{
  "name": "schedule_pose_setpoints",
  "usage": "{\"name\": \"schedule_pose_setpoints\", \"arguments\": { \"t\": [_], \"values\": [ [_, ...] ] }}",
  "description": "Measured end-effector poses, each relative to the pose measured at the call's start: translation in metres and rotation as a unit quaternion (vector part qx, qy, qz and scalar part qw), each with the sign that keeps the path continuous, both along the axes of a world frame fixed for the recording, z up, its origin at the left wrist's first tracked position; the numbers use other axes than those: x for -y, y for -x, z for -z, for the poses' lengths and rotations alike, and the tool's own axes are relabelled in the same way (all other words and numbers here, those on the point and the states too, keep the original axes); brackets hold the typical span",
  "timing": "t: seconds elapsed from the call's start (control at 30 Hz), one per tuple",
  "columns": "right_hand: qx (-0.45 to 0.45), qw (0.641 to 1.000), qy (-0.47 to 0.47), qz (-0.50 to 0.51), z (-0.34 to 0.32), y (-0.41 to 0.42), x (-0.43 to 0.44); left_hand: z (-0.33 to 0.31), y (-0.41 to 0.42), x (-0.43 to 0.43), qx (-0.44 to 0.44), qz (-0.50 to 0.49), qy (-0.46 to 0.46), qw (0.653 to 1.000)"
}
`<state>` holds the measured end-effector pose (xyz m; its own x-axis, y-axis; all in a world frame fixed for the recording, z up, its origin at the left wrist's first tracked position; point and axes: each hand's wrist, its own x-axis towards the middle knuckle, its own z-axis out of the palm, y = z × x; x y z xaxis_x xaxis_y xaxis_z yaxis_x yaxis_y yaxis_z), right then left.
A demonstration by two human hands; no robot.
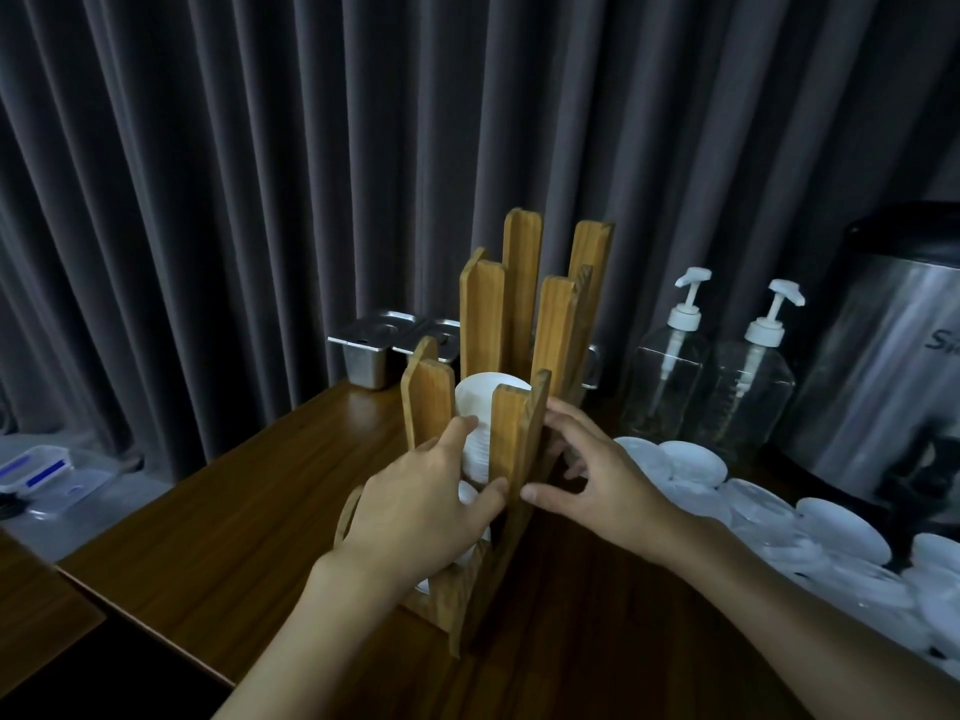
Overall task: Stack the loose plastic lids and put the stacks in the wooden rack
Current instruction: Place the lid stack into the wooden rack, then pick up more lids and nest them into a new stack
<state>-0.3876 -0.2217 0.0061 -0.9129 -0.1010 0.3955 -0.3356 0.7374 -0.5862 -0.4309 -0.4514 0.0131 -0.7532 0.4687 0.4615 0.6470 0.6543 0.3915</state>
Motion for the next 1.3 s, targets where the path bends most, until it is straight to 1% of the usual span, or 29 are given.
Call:
{"name": "schedule_pose_setpoints", "arguments": {
  "t": [0.07, 0.23, 0.33, 0.47, 0.6, 0.67, 0.73, 0.8, 0.87, 0.97, 1.1, 1.17, 1.3],
  "values": [
    [0.003, 1.000, 0.005, -0.001, 0.000, -0.001, 0.000, -0.001, -0.001, -0.001, -0.001, 0.001, -0.002, 1.000],
    [0.003, 1.000, -0.007, 0.003, 0.000, -0.001, -0.001, -0.005, 0.001, -0.001, 0.012, 0.004, 0.032, 0.999],
    [-0.002, 1.000, -0.005, 0.006, 0.000, -0.003, -0.002, -0.009, -0.001, 0.002, 0.002, 0.006, 0.032, 0.999],
    [-0.024, 1.000, -0.017, 0.010, 0.002, -0.010, -0.009, -0.023, -0.018, 0.003, -0.030, 0.009, -0.007, 0.999],
    [-0.038, 0.998, -0.028, 0.030, 0.009, -0.021, -0.023, -0.042, -0.045, -0.004, -0.077, 0.002, -0.078, 0.994],
    [-0.039, 0.998, -0.027, 0.046, 0.012, -0.031, -0.032, -0.049, -0.060, -0.012, -0.093, 0.017, -0.101, 0.990],
    [-0.039, 0.997, -0.032, 0.065, 0.015, -0.042, -0.043, -0.054, -0.073, -0.022, -0.093, 0.051, -0.125, 0.987],
    [-0.037, 0.994, -0.038, 0.090, 0.019, -0.051, -0.055, -0.054, -0.083, -0.038, -0.081, 0.084, -0.139, 0.983],
    [-0.024, 0.990, -0.022, 0.139, 0.020, -0.056, -0.068, -0.047, -0.086, -0.057, -0.054, 0.109, -0.148, 0.981],
    [0.005, 0.981, -0.029, 0.192, 0.022, -0.064, -0.086, -0.023, -0.078, -0.089, -0.002, 0.129, -0.126, 0.984],
    [0.007, 0.969, -0.096, 0.226, 0.024, -0.075, -0.110, 0.025, -0.051, -0.127, 0.073, 0.124, -0.092, 0.985],
    [0.028, 0.959, -0.132, 0.247, 0.025, -0.074, -0.121, 0.046, -0.038, -0.143, 0.108, 0.116, -0.081, 0.984],
    [0.095, 0.938, -0.186, 0.276, 0.023, -0.064, -0.143, 0.063, -0.010, -0.180, 0.104, 0.111, -0.071, 0.986]
  ]
}}
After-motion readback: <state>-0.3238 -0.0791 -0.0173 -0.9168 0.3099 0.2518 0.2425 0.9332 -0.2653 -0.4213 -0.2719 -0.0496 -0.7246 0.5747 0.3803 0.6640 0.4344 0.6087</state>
